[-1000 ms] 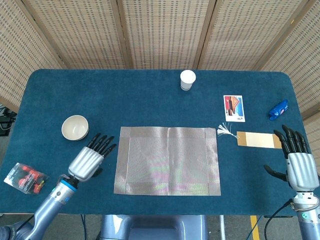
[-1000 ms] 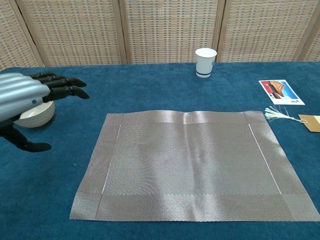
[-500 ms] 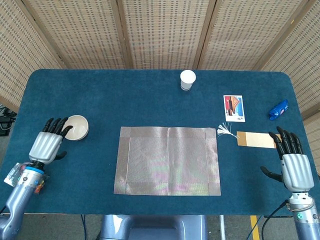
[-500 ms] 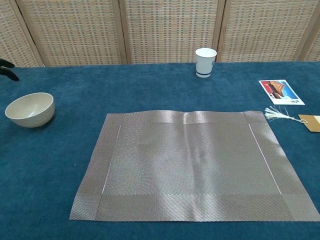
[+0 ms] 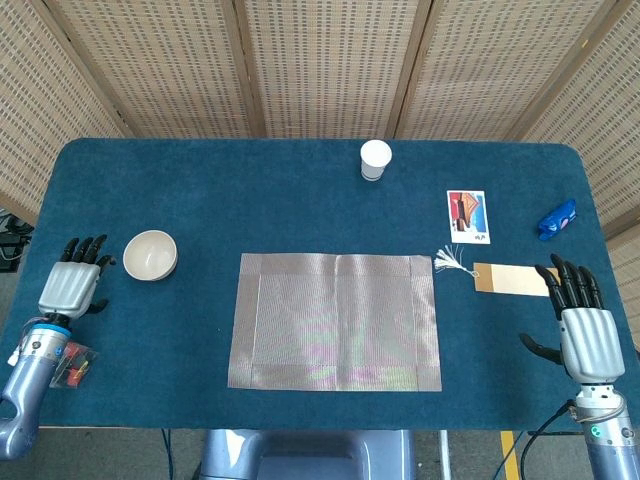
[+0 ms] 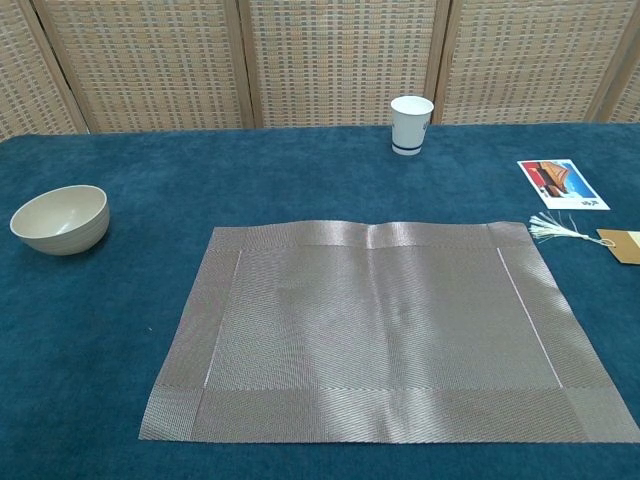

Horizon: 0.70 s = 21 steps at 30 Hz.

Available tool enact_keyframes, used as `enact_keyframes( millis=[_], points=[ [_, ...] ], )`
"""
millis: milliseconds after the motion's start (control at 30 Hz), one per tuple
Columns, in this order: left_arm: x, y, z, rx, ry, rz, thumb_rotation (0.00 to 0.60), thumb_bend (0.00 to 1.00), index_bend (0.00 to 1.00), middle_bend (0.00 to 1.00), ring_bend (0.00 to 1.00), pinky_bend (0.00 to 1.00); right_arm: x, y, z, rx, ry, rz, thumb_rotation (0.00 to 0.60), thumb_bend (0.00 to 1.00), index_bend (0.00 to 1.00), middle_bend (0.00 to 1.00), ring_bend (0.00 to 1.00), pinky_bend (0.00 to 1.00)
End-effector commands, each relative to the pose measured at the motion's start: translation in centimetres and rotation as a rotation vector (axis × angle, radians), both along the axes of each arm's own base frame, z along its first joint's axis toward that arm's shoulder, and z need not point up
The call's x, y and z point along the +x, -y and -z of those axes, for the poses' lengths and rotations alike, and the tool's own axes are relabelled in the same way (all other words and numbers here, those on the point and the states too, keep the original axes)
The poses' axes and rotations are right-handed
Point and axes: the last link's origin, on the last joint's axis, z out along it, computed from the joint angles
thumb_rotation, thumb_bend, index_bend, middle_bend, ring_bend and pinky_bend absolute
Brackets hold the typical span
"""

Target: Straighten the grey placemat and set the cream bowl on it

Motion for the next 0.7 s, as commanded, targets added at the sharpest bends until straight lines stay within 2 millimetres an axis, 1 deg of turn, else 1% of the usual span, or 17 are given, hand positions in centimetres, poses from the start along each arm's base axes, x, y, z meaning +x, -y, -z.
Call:
enact_keyframes(
  millis=[33,200,500,600,700],
  points=[
    [-0.3,-0.5,0.7,-0.002,0.014,-0.014,0.600,0.22,0.29,0.00,0.00,0.00,0.0,0.0,0.1,0.001,-0.002,0.000,0.600,0.12,0.14,0.00,0.00,0.00],
    [-0.3,-1.7,2.1,-0.003,0.024,-0.013,0.600,0.22,0.29,0.00,0.00,0.00,0.0,0.0,0.3,0.004,-0.008,0.002,0.600,0.12,0.14,0.00,0.00,0.00],
    [1.2,-2.9,4.1,-0.009,0.048,0.031,0.600,0.23,0.32,0.00,0.00,0.00,-0.1,0.1,0.4,0.003,-0.014,0.009,0.600,0.12,0.14,0.00,0.00,0.00],
    [1.5,-3.2,4.9,-0.021,0.045,0.037,0.600,0.23,0.34,0.00,0.00,0.00,-0.1,0.2,0.4,0.004,-0.016,0.012,0.600,0.12,0.14,0.00,0.00,0.00],
    [1.6,-3.5,5.6,-0.033,0.028,0.038,0.600,0.24,0.40,0.00,0.00,0.00,-0.2,0.2,0.4,0.005,-0.018,0.016,0.600,0.12,0.14,0.00,0.00,0.00]
  ],
)
